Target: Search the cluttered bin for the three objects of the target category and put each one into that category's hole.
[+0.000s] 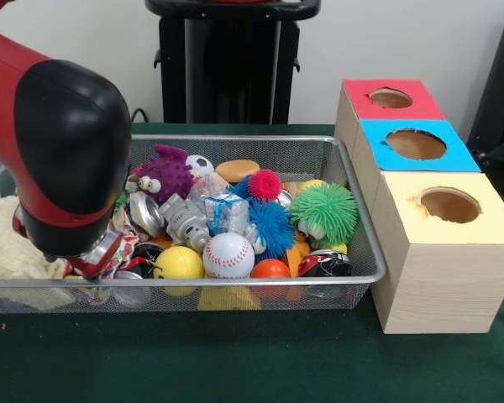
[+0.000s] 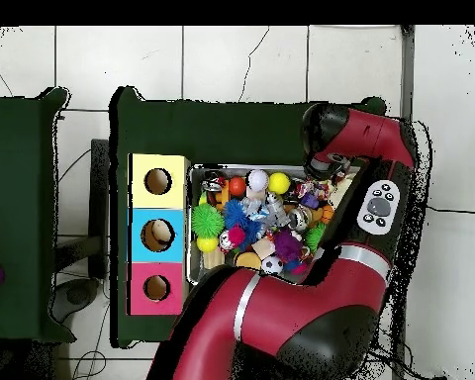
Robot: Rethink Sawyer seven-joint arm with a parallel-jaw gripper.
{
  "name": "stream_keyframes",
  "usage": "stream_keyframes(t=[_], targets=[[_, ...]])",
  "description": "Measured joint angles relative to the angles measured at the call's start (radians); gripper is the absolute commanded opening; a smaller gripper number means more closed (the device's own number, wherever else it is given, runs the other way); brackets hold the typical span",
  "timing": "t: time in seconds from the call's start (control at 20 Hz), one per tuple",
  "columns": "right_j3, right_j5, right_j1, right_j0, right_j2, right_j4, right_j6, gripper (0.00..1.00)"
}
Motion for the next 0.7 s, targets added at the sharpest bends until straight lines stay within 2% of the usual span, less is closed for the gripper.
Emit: stream_keyframes(t=[0.7], targets=[[-0.008,0.014,0.026,0.004,-0.004,0.020,0.041,1.00]])
